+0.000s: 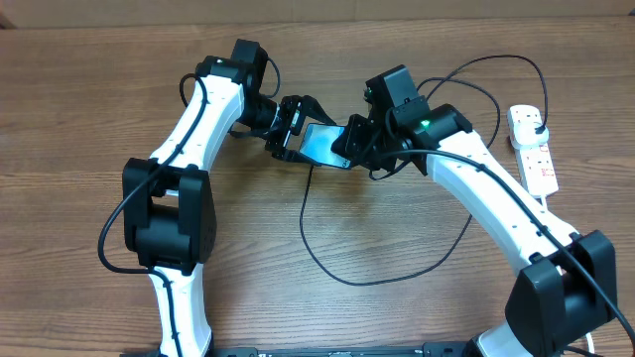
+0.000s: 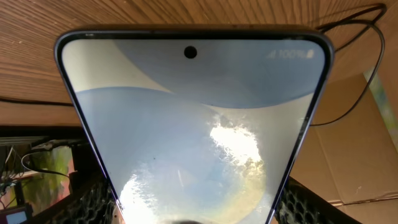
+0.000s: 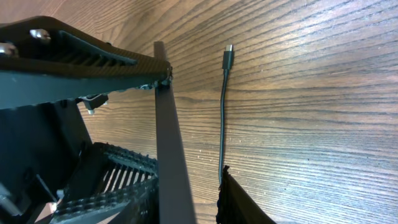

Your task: Plug charger to phone and switch on socket

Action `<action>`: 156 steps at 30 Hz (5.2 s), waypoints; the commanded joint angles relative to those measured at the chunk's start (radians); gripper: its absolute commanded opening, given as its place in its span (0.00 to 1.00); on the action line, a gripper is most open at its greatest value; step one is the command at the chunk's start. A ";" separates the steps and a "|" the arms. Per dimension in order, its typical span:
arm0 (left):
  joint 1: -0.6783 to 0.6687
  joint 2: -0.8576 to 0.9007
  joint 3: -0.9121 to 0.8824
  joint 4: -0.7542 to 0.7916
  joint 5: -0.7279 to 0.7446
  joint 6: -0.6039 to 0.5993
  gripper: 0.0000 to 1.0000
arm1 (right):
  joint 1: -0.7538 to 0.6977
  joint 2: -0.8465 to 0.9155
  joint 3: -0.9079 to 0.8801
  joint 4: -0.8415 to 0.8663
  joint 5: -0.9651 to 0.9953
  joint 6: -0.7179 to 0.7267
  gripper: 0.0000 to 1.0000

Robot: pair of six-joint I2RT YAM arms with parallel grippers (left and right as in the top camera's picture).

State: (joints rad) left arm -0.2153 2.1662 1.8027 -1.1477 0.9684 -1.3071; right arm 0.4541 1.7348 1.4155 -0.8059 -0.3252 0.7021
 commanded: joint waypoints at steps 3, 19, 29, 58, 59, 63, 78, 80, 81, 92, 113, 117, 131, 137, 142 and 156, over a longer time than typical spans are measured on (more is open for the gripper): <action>-0.002 0.005 0.028 0.000 0.054 -0.010 0.61 | 0.003 0.001 -0.003 0.010 0.018 0.005 0.27; -0.002 0.005 0.028 0.000 0.097 -0.009 0.61 | 0.032 0.011 -0.003 0.049 -0.024 0.031 0.22; -0.002 0.005 0.028 0.000 0.098 -0.005 0.62 | 0.033 0.013 -0.003 0.073 -0.024 0.031 0.10; -0.001 0.005 0.028 0.615 0.224 0.283 0.88 | -0.234 0.004 0.129 0.103 -0.209 0.036 0.04; -0.001 0.005 0.028 0.660 0.248 0.254 0.88 | -0.246 0.004 0.145 0.111 -0.219 0.050 0.04; -0.002 0.005 0.028 0.851 0.326 0.061 0.88 | -0.280 0.002 0.228 0.151 -0.212 0.124 0.04; -0.057 0.005 0.028 1.320 0.273 -0.433 0.75 | -0.134 -0.023 0.301 0.187 0.091 0.705 0.04; -0.060 0.005 0.028 1.320 0.267 -0.453 0.69 | -0.105 -0.023 0.301 0.198 0.138 0.721 0.04; -0.061 0.005 0.028 1.320 0.264 -0.452 0.66 | -0.094 -0.023 0.301 0.201 0.155 0.724 0.04; -0.058 0.005 0.028 1.316 0.216 -0.507 0.51 | -0.080 -0.023 0.301 0.232 0.198 0.745 0.04; -0.034 0.005 0.028 1.316 0.105 -0.560 0.25 | -0.109 -0.024 0.301 0.279 0.137 0.746 0.04; -0.034 0.005 0.028 1.316 0.094 -0.568 0.25 | -0.109 -0.024 0.301 0.282 0.110 0.753 0.04; -0.034 0.005 0.028 1.316 0.064 -0.586 0.09 | -0.107 -0.024 0.301 0.281 0.072 0.783 0.04; -0.034 0.005 0.028 1.316 0.051 -0.585 0.04 | -0.107 -0.024 0.301 0.280 0.069 0.783 0.04; -0.034 0.005 0.028 1.316 0.052 -0.575 0.04 | -0.107 -0.024 0.301 0.280 0.069 0.777 0.06; 0.051 0.005 0.027 1.255 0.208 -0.152 0.04 | -0.196 -0.024 0.301 0.201 0.038 0.441 0.47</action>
State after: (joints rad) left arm -0.2096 2.1670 1.8198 0.1047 1.0851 -1.6817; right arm 0.3210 1.7424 1.6840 -0.5941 -0.2813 1.2968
